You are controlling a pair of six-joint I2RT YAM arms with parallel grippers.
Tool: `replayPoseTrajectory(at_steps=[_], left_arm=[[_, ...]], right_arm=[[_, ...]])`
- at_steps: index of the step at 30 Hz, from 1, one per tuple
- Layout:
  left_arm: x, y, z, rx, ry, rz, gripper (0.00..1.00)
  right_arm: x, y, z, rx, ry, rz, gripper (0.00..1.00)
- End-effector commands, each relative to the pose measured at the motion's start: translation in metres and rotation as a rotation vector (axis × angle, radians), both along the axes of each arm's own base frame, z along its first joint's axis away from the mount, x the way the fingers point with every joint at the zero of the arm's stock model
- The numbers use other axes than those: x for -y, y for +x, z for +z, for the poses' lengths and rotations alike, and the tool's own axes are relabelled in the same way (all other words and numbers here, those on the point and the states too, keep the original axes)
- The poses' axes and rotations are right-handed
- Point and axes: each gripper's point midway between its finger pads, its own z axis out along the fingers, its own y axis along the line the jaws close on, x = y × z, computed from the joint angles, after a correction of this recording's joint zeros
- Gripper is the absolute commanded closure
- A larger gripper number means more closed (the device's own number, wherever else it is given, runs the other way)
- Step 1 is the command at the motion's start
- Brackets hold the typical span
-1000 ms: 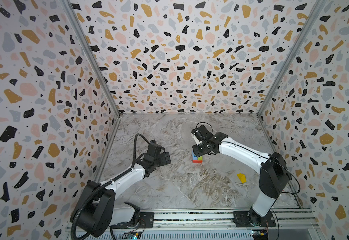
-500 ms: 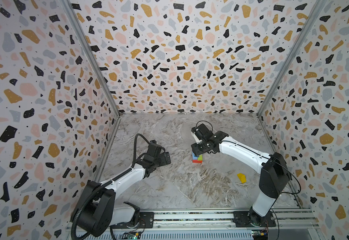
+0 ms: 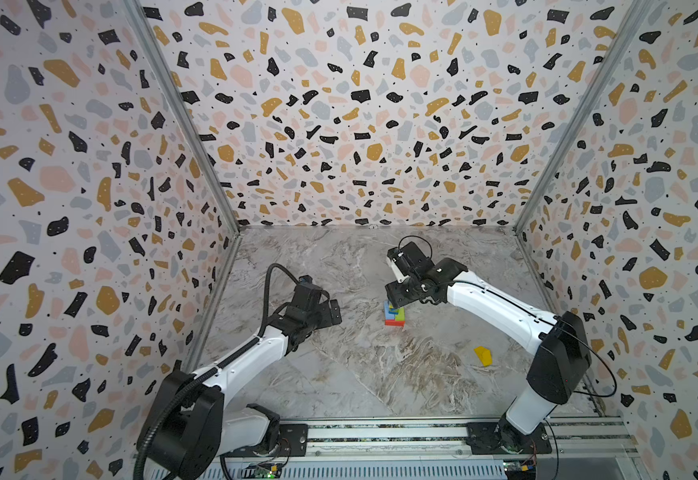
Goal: Build the wood block tower
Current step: 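Open the right gripper and raise it away from the cylinder, then move the right gripper toward the yellow triangular prism nearer the robot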
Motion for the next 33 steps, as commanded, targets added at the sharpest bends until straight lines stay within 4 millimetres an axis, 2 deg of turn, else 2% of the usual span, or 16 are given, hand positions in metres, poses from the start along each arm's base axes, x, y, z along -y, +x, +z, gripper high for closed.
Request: replayPoseTrajectory(at_steps=[1,7,13,18,24,29,33], left_arm=[[0.003,0.002,0.015,0.035,0.008,-0.017,0.00],[0.009,-0.007,0.014,0.029,0.009,-0.039,0.00],[0.026,-0.022,0.009,0.039,0.006,-0.074,0.00],[0.040,-0.034,0.000,0.040,0.008,-0.114,0.00],[0.046,-0.047,-0.013,0.044,-0.038,-0.144,0.00],[0.050,-0.059,-0.018,0.051,-0.066,-0.186,0.00],[0.050,-0.068,-0.024,0.055,-0.081,-0.208,0.00]], right_arm=[[0.023,-0.007,0.036,0.048,0.045,-0.049,0.36],[0.059,-0.014,0.048,0.052,0.106,-0.128,0.40],[0.102,-0.022,0.035,0.008,0.212,-0.255,0.43],[0.131,-0.040,0.001,-0.049,0.220,-0.377,0.43],[0.156,-0.061,-0.039,-0.107,0.249,-0.541,0.37],[0.180,-0.075,-0.071,-0.156,0.319,-0.695,0.38],[0.198,-0.088,-0.088,-0.183,0.333,-0.803,0.36]])
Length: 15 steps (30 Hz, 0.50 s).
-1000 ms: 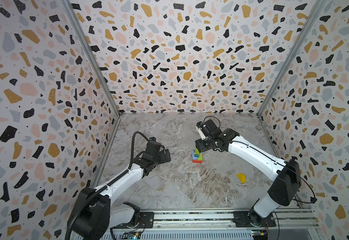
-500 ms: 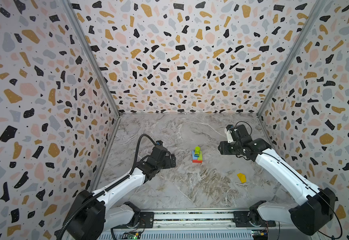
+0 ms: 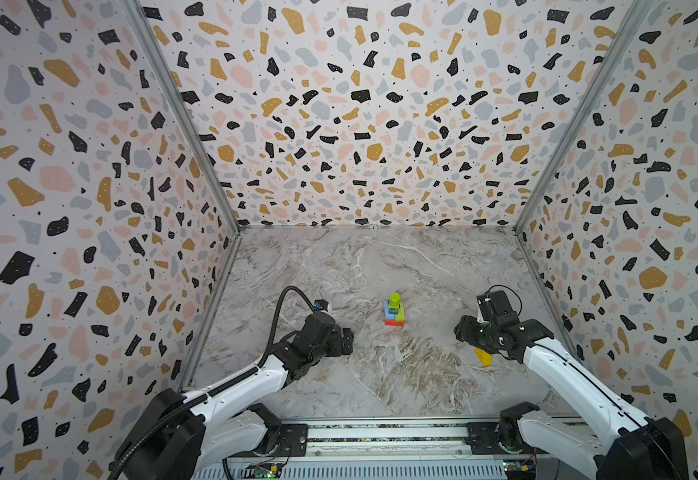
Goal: Build the wood block tower
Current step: 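Move the right gripper toward the yellow triangular prism nearer the robot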
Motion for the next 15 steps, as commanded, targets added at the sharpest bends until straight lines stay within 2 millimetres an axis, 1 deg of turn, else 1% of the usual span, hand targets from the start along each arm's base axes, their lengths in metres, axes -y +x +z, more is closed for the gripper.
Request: replayPoseTrajectory(at_steps=[1,4,8,15], left_arm=[[0.008,-0.002,0.005,0.035,-0.054,-0.031,0.00],[0.009,-0.007,0.001,0.033,-0.064,-0.050,0.00],[0.010,-0.010,-0.001,0.035,-0.069,-0.074,0.00],[0.014,-0.011,0.003,0.042,-0.096,-0.090,0.00]], right_arm=[[0.009,-0.003,-0.001,0.004,0.050,-0.116,0.34],[0.020,-0.011,-0.012,-0.021,0.054,-0.172,0.30],[0.028,-0.017,-0.022,-0.051,0.065,-0.207,0.27],[0.043,-0.025,-0.028,-0.078,0.028,-0.263,0.25]])
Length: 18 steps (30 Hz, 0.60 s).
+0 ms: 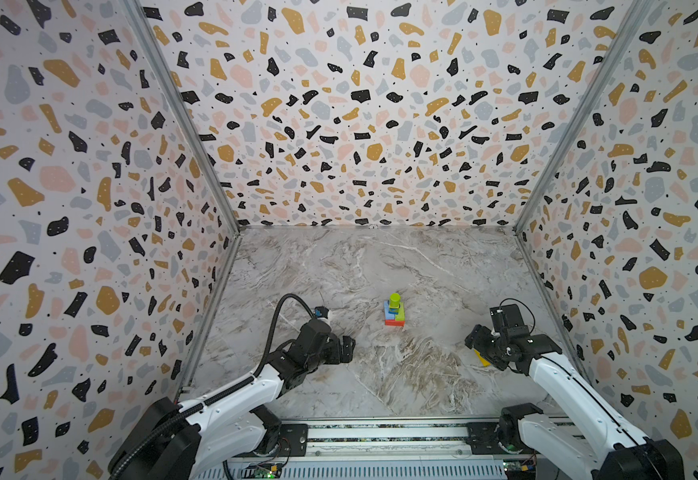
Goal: Build the wood block tower
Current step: 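Move the right gripper toward the yellow triangular prism nearer the robot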
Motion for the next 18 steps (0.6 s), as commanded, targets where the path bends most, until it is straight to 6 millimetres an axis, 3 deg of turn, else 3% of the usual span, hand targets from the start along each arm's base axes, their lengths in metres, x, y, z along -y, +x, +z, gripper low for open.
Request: replayPoseTrajectory(at_steps=[1,7,18], left_arm=[[0.008,0.002,0.010,0.044,-0.033,-0.030,0.00],[0.006,0.001,0.007,0.038,-0.023,-0.028,0.00],[-0.001,0.003,0.002,0.025,0.014,0.001,0.00]], right_arm=[[0.009,-0.007,-0.005,-0.022,-0.013,-0.038,0.24],[0.008,-0.004,-0.018,-0.044,-0.009,-0.027,0.23],[0.009,0.027,-0.021,-0.035,-0.079,0.053,0.23]])
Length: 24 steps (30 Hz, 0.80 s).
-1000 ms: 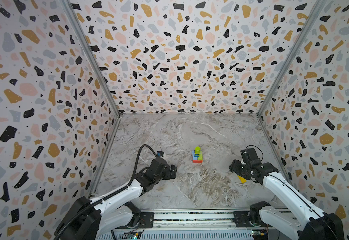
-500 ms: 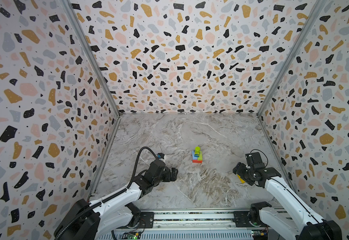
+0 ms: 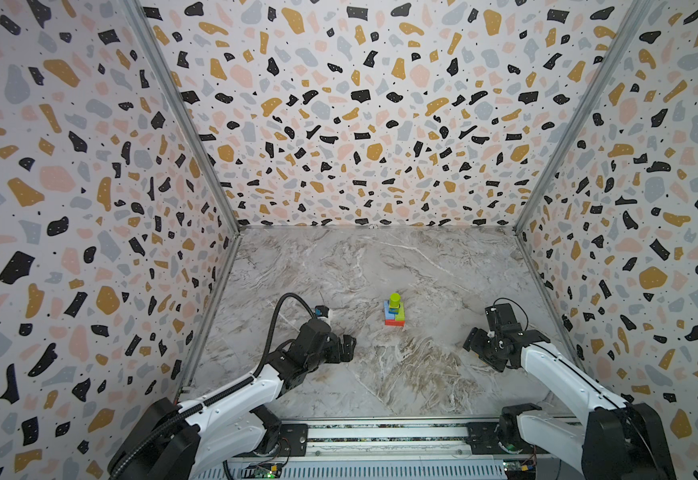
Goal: Build the wood block tower
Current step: 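Move the right gripper toward the yellow triangular prism nearer the robot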
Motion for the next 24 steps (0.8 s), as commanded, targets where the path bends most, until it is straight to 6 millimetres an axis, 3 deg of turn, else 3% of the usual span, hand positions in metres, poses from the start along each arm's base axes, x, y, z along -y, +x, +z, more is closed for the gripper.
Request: replayPoseTrajectory(at_steps=[1,16,20,24], left_arm=[[-0.002,0.001,-0.002,0.010,0.025,0.003,0.00],[-0.012,0.003,-0.011,-0.018,0.085,0.042,0.00],[-0.010,0.006,-0.009,-0.017,0.089,0.046,0.00],[-0.008,0.009,-0.008,-0.018,0.084,0.046,0.00]], right_arm=[[0.002,0.027,0.015,0.069,-0.040,0.044,0.24],[-0.030,0.099,0.028,0.089,-0.039,0.227,0.25],[-0.021,0.100,0.042,0.111,-0.086,0.216,0.25],[-0.007,0.085,0.047,0.111,-0.094,0.187,0.25]])
